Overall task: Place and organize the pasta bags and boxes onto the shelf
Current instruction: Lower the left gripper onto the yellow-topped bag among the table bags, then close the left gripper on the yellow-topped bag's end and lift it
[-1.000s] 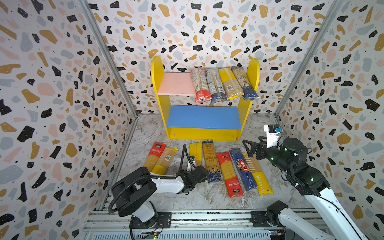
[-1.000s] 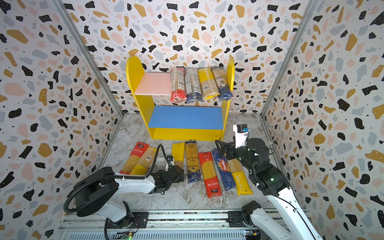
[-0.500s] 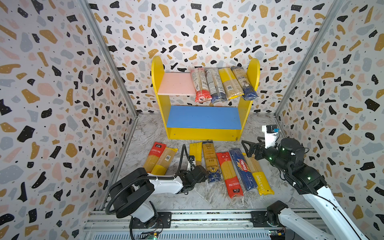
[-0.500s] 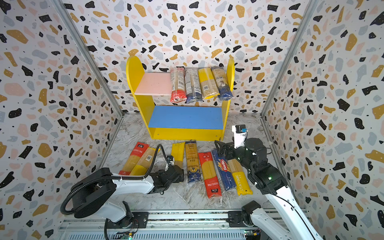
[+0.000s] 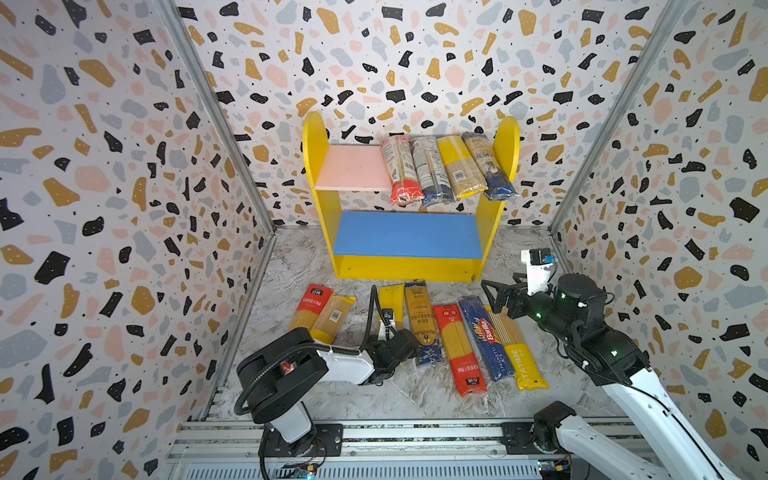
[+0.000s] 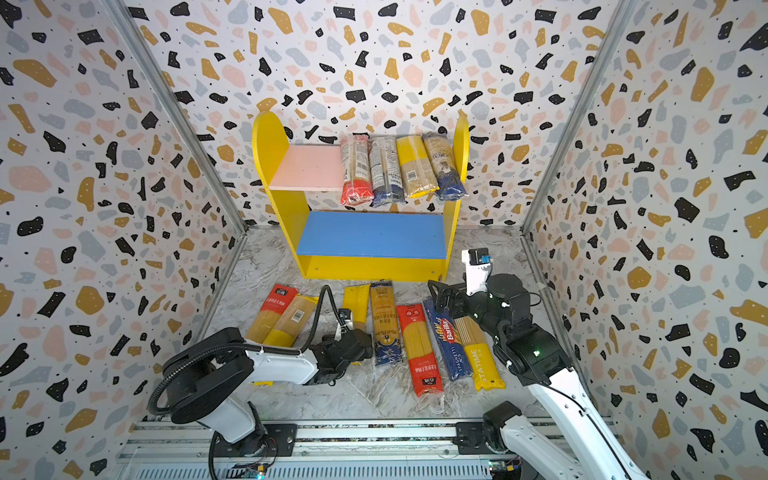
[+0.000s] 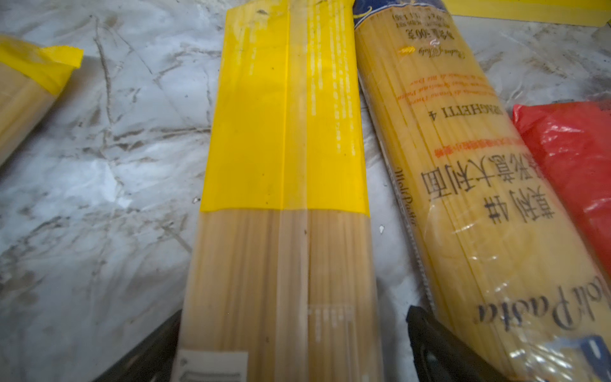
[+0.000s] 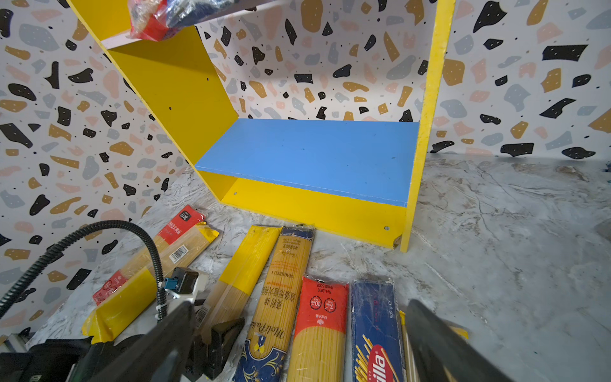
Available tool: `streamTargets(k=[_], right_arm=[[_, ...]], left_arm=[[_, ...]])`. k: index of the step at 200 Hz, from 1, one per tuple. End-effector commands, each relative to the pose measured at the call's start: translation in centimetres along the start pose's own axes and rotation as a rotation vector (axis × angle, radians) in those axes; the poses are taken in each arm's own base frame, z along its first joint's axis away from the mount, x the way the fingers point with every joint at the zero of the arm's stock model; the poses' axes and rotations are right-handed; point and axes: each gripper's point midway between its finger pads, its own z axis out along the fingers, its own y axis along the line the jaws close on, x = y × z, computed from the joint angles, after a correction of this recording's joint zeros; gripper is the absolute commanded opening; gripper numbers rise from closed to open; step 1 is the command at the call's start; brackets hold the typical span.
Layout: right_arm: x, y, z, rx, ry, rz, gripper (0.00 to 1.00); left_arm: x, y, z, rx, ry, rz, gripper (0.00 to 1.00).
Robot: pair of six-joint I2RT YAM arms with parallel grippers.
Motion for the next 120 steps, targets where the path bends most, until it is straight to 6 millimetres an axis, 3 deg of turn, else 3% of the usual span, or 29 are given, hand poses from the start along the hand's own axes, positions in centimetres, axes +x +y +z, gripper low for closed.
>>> streamTargets(k=[1, 11, 37, 52, 93, 120], right_arm=[[-1.1, 0.3, -0.7, -0.005, -0.033, -0.019, 0.99], [-1.2, 0.3, -0.7, -0.004, -0.033, -0.023, 0.99], [-1.3, 0.4, -0.5, -0.005, -0.034, -0.023, 0.99], [-1.1, 0.5, -0.2, -0.014, -0.030, -0.022, 0.99], [-0.8, 0.7, 0.5, -0.031, -0.024, -0.015, 0.99], [-0.7, 0.8, 0.5, -0.038, -0.025, -0.011, 0.99]], left_arm=[[5.4, 1.4, 1.0, -0.006, 0.176, 0.023, 0.90], [6.1, 1.6, 1.1, -0.001, 0.192, 0.025, 0.80], [7.4, 2.5, 0.9, -0.002, 0.221, -0.003, 0.39], [7.4, 3.0, 0.3, 0.000, 0.219, -0.003, 0.24], [4.8, 4.1, -1.8, -0.026, 0.159, 0.036, 0.00], [2.2, 3.9, -3.4, -0.029, 0.105, 0.071, 0.00]])
